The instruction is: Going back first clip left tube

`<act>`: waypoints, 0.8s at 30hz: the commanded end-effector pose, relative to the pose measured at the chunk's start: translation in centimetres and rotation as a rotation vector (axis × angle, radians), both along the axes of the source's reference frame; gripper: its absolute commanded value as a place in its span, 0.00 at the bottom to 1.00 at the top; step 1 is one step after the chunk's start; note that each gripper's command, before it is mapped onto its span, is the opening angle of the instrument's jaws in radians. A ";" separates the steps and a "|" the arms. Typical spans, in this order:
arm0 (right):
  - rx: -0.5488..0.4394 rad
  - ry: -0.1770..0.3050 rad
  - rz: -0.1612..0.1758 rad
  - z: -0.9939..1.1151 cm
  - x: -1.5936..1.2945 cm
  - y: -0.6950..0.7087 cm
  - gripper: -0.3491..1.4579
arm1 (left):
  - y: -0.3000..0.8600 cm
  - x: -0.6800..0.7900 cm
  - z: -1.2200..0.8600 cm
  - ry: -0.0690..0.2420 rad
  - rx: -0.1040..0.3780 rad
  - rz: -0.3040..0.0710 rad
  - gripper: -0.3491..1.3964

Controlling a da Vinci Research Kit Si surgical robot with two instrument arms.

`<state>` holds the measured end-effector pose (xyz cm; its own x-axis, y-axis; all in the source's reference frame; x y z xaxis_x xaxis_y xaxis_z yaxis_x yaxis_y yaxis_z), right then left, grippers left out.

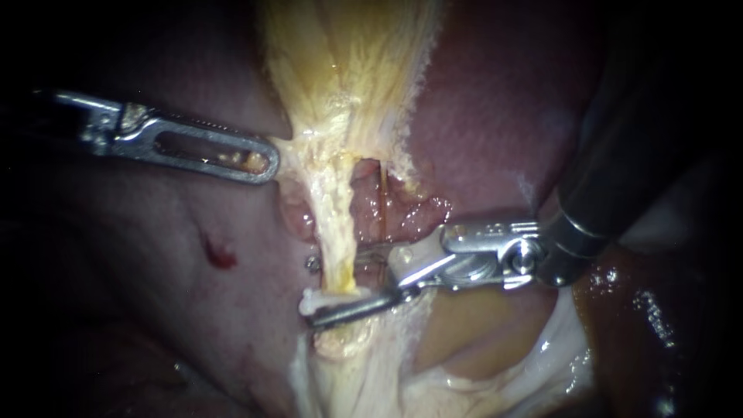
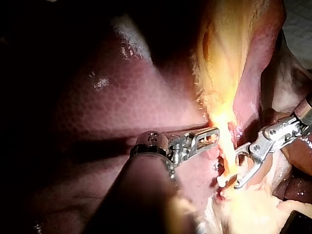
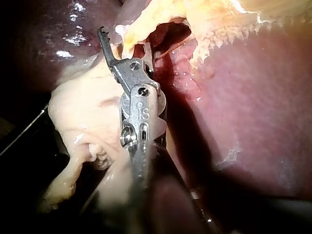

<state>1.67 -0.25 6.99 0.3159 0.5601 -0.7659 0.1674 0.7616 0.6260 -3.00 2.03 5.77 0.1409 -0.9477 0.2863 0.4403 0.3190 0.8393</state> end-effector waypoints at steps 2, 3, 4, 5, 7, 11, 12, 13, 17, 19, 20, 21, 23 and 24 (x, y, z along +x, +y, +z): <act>-0.017 0.001 0.009 -0.07 -0.13 0.03 0.47 | 0.00 0.00 -0.01 -0.001 0.000 0.000 0.00; -0.021 0.000 0.012 -0.09 -0.18 0.05 0.47 | 0.00 0.00 -0.01 -0.001 0.000 0.000 0.00; -0.030 0.000 0.017 -0.12 -0.26 0.07 0.47 | 0.00 0.00 -0.01 -0.001 0.000 0.000 0.00; -0.033 0.000 0.020 -0.14 -0.32 0.08 0.47 | 0.00 0.00 -0.01 -0.001 0.000 0.000 0.00; -0.051 0.003 0.024 -0.20 -0.44 0.12 0.47 | 0.00 0.00 -0.01 -0.001 0.000 0.000 0.00; -0.082 0.007 0.034 -0.35 -0.71 0.25 0.47 | 0.00 0.00 -0.01 -0.001 0.000 0.000 0.00; -0.090 0.008 0.036 -0.39 -0.76 0.28 0.47 | 0.00 0.00 -0.01 -0.001 0.000 0.000 0.00; -0.097 0.010 0.037 -0.42 -0.80 0.32 0.47 | 0.00 0.00 -0.01 -0.001 0.000 0.000 0.00; -0.116 0.011 0.046 -0.59 -1.01 0.48 0.47 | 0.00 0.00 -0.01 -0.001 0.000 0.000 0.00; -0.122 0.010 0.051 -0.64 -1.08 0.53 0.47 | 0.00 0.00 -0.01 -0.001 0.000 0.000 0.00; -0.125 0.009 0.054 -0.67 -1.12 0.56 0.47 | 0.00 0.00 -0.01 -0.001 0.000 0.000 0.00; -0.129 0.010 0.055 -0.69 -1.15 0.58 0.47 | -0.01 0.00 -0.01 -0.001 0.000 0.000 0.00; -0.126 0.009 0.055 -0.71 -1.19 0.61 0.47 | -0.01 0.00 -0.01 -0.001 0.000 0.000 0.00; -0.132 0.010 0.056 -0.72 -1.21 0.61 0.47 | -0.01 0.00 -0.01 -0.001 0.000 0.000 0.00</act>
